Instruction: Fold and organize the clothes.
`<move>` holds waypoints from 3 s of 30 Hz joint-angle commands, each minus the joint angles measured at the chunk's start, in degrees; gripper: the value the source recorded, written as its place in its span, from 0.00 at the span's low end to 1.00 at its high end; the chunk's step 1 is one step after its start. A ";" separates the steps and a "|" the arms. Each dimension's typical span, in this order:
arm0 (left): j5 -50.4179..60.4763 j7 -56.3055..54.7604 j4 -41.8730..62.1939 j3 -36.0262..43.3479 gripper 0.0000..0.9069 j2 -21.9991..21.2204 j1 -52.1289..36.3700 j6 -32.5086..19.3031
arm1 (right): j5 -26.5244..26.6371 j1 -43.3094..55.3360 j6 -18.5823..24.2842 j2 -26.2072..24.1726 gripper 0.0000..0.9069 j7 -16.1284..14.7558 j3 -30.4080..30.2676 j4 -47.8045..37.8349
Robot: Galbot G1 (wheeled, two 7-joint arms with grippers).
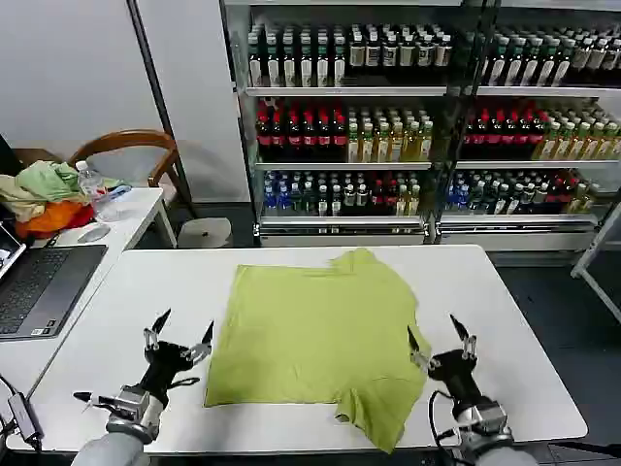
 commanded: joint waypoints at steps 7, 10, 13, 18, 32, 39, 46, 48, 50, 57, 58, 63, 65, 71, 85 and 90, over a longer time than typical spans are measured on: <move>-7.40 -4.37 -8.89 0.96 1.00 1.81 8.94 15.61 | 2.48 -10.92 -3.46 -1.68 1.00 2.20 -3.99 5.48; -7.72 -4.91 -8.14 1.78 1.00 1.24 8.74 16.31 | 2.50 -11.04 -5.11 -1.48 1.00 3.29 -5.11 5.42; -8.84 -6.69 -8.26 2.26 1.00 0.67 8.79 17.30 | 2.68 -11.04 -6.24 -1.30 1.00 4.84 -5.39 5.41; -11.12 -8.83 -6.90 3.00 1.00 0.16 8.54 16.33 | 2.54 -10.91 -6.32 -1.10 1.00 5.37 -7.37 4.82; -12.47 -9.57 -5.13 3.90 1.00 -1.35 8.05 13.17 | 0.80 -9.75 -6.45 -0.66 1.00 8.24 -11.13 2.95; -12.66 -9.64 -4.80 4.72 1.00 -1.71 7.88 13.16 | 1.05 -9.49 -6.70 -0.45 1.00 10.10 -11.96 2.57; -12.52 -10.64 -3.41 5.17 0.04 -1.78 7.68 13.54 | 1.97 -9.92 -8.35 -0.30 0.00 11.10 -12.60 2.86; -12.85 -11.58 -3.19 5.43 0.04 -1.79 7.55 13.56 | 2.21 -9.87 -8.25 -0.24 0.00 11.41 -12.84 2.73; -13.68 -12.20 -3.66 5.63 0.04 -1.80 7.89 14.02 | 2.41 -10.02 -8.47 -0.21 0.00 11.59 -12.99 2.83; -13.53 -12.29 -4.93 7.27 0.04 -2.04 8.78 13.82 | 2.68 -9.76 -8.26 -0.14 0.00 11.61 -13.04 2.97; -13.52 -12.24 -4.90 7.35 0.04 -2.05 8.70 13.79 | 2.70 -9.77 -8.26 -0.12 0.00 11.62 -13.04 2.98; -13.38 -10.99 -4.62 7.82 0.03 -1.97 8.41 13.54 | 2.94 -9.56 -8.20 0.08 0.00 11.65 -13.01 2.68; -13.43 -10.68 -4.44 7.99 0.03 -2.05 8.14 13.43 | 3.09 -9.46 -8.20 0.14 0.00 11.59 -13.00 2.61; -13.07 -8.05 -4.01 7.94 0.01 -2.37 7.27 12.86 | 3.69 -8.44 -7.89 0.05 0.00 10.88 -12.81 2.41; -12.71 -6.92 -10.89 3.56 0.01 -0.30 13.68 11.05 | 2.28 -14.76 -5.68 -2.92 0.00 5.75 -8.99 10.81; -12.84 -6.98 -14.74 1.36 0.01 0.21 16.95 11.14 | 1.94 -17.95 -5.32 -3.51 0.00 5.20 -6.49 14.50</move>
